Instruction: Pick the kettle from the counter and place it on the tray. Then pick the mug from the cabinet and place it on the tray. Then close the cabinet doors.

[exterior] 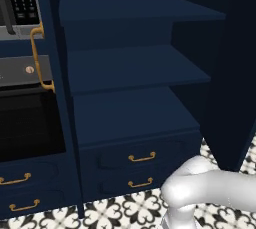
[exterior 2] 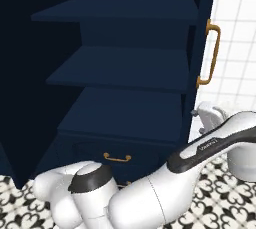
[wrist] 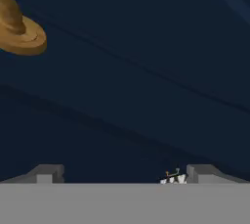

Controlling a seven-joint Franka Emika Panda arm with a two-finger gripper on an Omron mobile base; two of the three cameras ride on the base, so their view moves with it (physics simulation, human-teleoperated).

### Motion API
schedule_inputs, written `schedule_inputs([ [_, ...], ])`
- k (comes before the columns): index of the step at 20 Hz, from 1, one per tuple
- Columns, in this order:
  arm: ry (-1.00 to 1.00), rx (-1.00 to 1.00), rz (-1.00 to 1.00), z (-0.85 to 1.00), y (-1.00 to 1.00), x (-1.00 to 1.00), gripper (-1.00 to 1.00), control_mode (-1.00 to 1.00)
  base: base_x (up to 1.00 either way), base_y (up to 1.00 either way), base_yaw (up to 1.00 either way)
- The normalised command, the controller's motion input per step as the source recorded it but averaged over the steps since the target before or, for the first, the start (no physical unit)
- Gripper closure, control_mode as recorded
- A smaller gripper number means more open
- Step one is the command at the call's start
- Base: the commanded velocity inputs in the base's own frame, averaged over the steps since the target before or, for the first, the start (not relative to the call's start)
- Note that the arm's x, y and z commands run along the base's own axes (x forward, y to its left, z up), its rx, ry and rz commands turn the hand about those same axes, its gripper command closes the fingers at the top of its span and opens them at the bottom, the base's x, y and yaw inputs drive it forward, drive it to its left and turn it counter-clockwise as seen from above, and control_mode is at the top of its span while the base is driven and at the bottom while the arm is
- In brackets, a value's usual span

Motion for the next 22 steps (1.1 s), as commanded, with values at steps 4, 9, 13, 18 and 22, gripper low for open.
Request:
schedule_inputs([
  [4, 0.0, 0.43, 0.11, -0.22, -0.56, 0.78, -1.0, -1.0, 0.0, 0.0, 0.0],
  [9, 0.01, 0.31, 0.02, -0.21, -0.38, 0.66, -1.0, -1.0, 0.0, 0.0, 0.0],
  [13, 0.1, 0.07, -0.03, -0.05, 0.11, 0.5, -1.0, -1.0, 0.0, 0.0, 0.0],
  [18, 0.18, 0.0, -0.11, 0.0, 0.3, 0.41, -1.0, -1.0, 0.0, 0.0, 0.0],
  [22, 0.15, 0.0, -0.12, 0.0, 0.65, 0.04, -1.0, -1.0, 0.0, 0.0, 0.0],
])
